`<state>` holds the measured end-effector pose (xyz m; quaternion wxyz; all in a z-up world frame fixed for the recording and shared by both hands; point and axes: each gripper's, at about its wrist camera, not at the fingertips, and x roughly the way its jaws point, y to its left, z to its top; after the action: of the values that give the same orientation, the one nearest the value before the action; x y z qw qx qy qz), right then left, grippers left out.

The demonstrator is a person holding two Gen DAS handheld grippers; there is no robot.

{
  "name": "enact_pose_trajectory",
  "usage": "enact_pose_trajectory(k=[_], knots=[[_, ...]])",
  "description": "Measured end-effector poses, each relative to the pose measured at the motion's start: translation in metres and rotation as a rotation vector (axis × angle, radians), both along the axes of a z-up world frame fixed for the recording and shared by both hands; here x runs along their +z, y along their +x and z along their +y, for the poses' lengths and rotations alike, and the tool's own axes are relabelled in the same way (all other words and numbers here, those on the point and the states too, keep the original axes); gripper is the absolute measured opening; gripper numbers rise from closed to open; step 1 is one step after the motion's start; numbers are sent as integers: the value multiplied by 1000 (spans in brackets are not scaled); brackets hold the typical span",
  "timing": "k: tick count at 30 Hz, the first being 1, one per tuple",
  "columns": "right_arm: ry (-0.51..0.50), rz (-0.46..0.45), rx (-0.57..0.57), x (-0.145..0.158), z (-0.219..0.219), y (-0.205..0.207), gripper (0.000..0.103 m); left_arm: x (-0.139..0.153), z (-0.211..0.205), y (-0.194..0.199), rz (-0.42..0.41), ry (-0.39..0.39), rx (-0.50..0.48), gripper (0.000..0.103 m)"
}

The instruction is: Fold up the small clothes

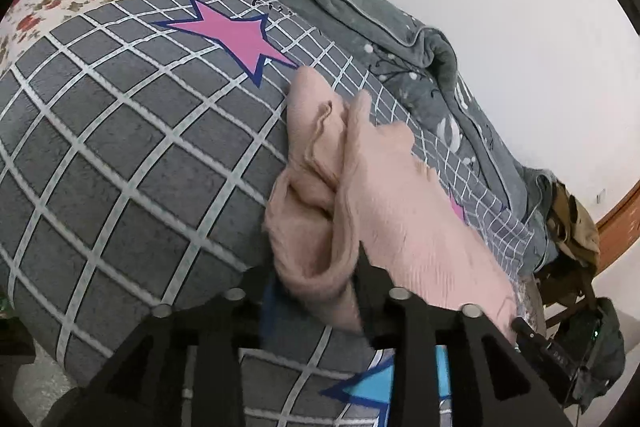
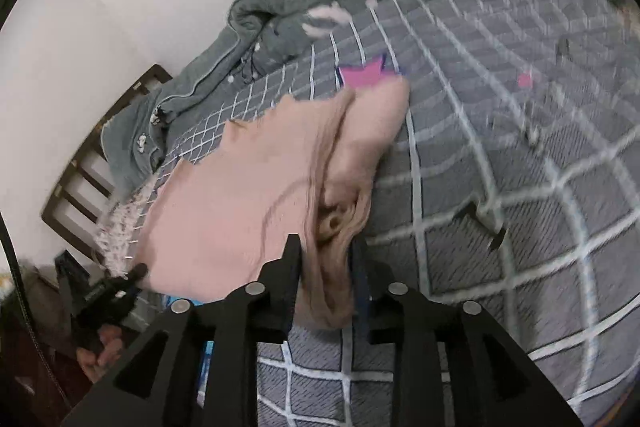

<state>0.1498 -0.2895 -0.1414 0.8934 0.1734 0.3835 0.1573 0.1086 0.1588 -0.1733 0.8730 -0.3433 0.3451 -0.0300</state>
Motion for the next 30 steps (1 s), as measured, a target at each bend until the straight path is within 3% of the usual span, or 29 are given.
enact_pose_trajectory(k=[1,6,13,16,20,26,30], knots=[[-48,-33,-4,7,5,-2,31,0,1,3,-2,-7,5,47],[-118,-110,25,26,35,3,31,1,3,13,2,-30,19,49],[-187,-197,104,30,104,16,32,12,2,56,47,43,-11,56],[-213,-161,136,18,133,33,32,12,4,73,72,45,-11,57],[-336,-123,130,6,160,60,32,14,2,73,39,75,-27,57],[-467,-33,124,4,184,113,32,13,12,78,24,-7,-34,57],[-464,43,131,-1,194,145,32,13,17,84,31,-36,-50,57]])
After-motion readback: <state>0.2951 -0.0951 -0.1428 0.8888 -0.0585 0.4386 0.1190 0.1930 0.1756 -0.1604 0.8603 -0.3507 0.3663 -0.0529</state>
